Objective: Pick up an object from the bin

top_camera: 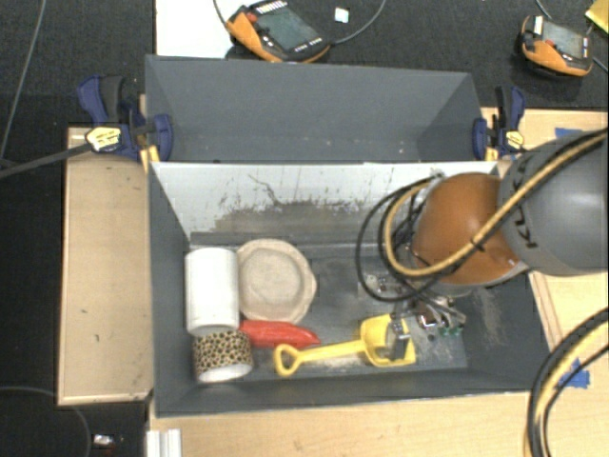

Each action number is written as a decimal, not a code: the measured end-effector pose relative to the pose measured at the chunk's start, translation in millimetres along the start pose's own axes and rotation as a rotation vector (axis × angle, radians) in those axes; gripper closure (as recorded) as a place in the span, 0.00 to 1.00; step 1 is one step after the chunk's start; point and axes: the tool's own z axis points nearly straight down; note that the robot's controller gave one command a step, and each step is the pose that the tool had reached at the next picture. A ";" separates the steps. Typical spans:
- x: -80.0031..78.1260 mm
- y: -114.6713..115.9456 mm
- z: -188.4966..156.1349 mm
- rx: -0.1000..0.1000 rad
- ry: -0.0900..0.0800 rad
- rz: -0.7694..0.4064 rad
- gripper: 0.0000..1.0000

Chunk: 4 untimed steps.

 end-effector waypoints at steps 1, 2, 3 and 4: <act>26.3 18.8 -87.6 -0.002 -0.012 -0.107 0.00; 38.9 -18.9 -29.5 -0.002 0.013 0.076 0.00; 30.5 3.7 -0.1 -0.004 -0.013 0.010 0.00; 33.7 -5.2 -0.3 -0.001 0.000 0.140 1.00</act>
Offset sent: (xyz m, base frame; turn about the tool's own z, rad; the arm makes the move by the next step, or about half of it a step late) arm -0.0360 -0.0239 0.0294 0.0752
